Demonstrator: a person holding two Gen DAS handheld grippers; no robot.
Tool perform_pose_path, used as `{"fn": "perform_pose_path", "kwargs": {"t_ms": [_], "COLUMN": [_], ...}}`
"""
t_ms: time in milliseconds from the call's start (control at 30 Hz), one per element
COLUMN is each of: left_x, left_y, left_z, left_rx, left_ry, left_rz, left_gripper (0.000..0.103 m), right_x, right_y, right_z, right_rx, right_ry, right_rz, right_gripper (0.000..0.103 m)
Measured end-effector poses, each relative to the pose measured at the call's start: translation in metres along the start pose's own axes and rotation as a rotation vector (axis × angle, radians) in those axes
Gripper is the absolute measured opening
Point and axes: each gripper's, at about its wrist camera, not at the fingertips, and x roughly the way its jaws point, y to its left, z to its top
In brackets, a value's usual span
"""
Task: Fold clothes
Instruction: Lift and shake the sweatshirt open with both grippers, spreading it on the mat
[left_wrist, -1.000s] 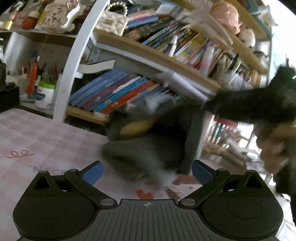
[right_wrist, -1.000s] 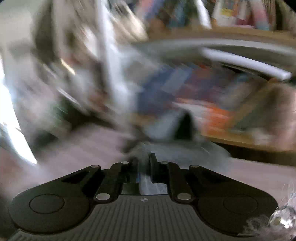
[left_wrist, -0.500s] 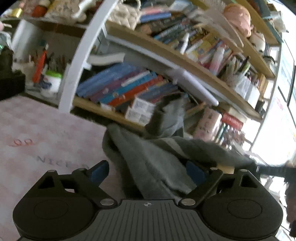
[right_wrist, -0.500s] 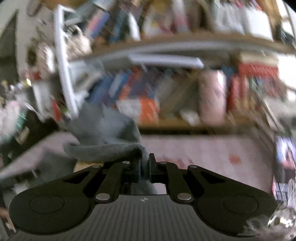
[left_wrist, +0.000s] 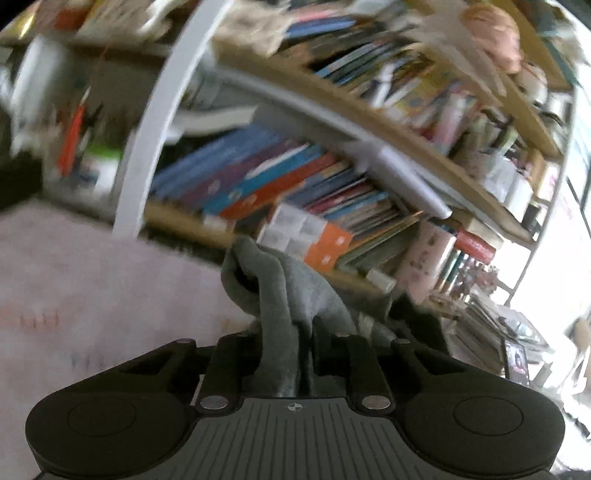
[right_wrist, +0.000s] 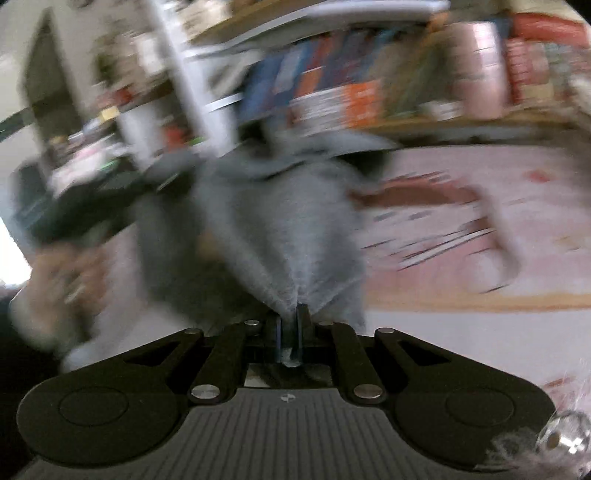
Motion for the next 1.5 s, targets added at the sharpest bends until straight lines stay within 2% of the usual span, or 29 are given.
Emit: {"fn": "perform_pose_path", "kwargs": {"t_ms": [100, 167, 200, 267, 333, 433, 467, 533, 567, 667, 867, 967, 1100, 1167, 1200, 1233, 1300, 1333, 1433, 1500], "left_x": [-0.001, -0.018, -0.027, -0.041, -0.038, -0.015, -0.006, 0.009, 0.011, -0.003, -0.059, -0.098, -0.137, -0.146, -0.148, -0.149, -0.147, -0.145, -0.138, -0.127], "left_y": [-0.01, -0.046, -0.06, -0.074, -0.061, -0.024, -0.011, 0.016, 0.025, 0.046, 0.068, 0.069, 0.078, 0.083, 0.086, 0.089, 0.094, 0.096, 0.103, 0.1], "left_z": [0.014, 0.024, 0.028, 0.038, 0.053, 0.064, 0.065, 0.054, 0.048, 0.024, -0.006, -0.012, -0.017, -0.022, -0.024, -0.028, -0.036, -0.04, -0.053, -0.059], "left_rx": [0.069, 0.24, 0.32, 0.43, 0.397, 0.323, 0.297, 0.23, 0.209, 0.19, 0.139, 0.123, 0.034, -0.011, -0.033, -0.058, -0.121, -0.158, -0.263, -0.245], "left_ry": [-0.025, -0.077, -0.113, -0.178, -0.187, -0.135, -0.107, -0.001, 0.033, 0.064, 0.093, 0.054, 0.024, 0.042, 0.055, 0.068, 0.095, 0.108, 0.149, 0.183], "left_rz": [-0.024, -0.125, -0.149, -0.114, -0.029, 0.157, 0.218, 0.287, 0.315, 0.379, 0.459, 0.515, 0.574, 0.588, 0.591, 0.587, 0.559, 0.537, 0.474, 0.476], "left_gripper": [0.016, 0.016, 0.016, 0.017, 0.017, 0.019, 0.022, 0.037, 0.05, 0.072, 0.072, 0.072, 0.072, 0.072, 0.072, 0.072, 0.071, 0.07, 0.07, 0.069], "right_x": [0.012, 0.023, 0.027, 0.035, 0.04, 0.047, 0.051, 0.058, 0.061, 0.067, 0.078, 0.093, 0.11, 0.106, 0.099, 0.092, 0.076, 0.067, 0.029, 0.014], "right_y": [0.028, 0.043, 0.051, 0.067, 0.082, 0.091, 0.091, 0.089, 0.087, 0.081, 0.083, 0.096, 0.115, 0.114, 0.11, 0.106, 0.101, 0.098, 0.075, 0.055], "right_z": [-0.007, -0.01, -0.01, -0.01, -0.01, -0.008, -0.008, -0.007, -0.008, -0.008, 0.006, 0.023, 0.037, 0.031, 0.028, 0.026, 0.019, 0.011, 0.017, 0.031], "right_rx": [0.039, 0.071, 0.079, 0.082, 0.046, 0.034, 0.042, 0.06, 0.069, 0.096, 0.067, 0.041, 0.015, -0.023, -0.048, -0.072, -0.121, -0.145, -0.197, -0.192], "right_ry": [0.063, 0.104, 0.126, 0.167, 0.184, 0.181, 0.187, 0.202, 0.215, 0.257, 0.276, 0.25, 0.237, 0.25, 0.254, 0.258, 0.248, 0.235, 0.158, 0.076], "right_rz": [0.209, 0.36, 0.423, 0.527, 0.562, 0.552, 0.533, 0.49, 0.477, 0.455, 0.478, 0.502, 0.511, 0.52, 0.527, 0.534, 0.547, 0.546, 0.514, 0.464], "right_gripper": [0.007, 0.007, 0.007, 0.007, 0.007, 0.007, 0.007, 0.007, 0.007, 0.008, 0.008, 0.008, 0.011, 0.014, 0.018, 0.027, 0.034, 0.034, 0.034, 0.034]}}
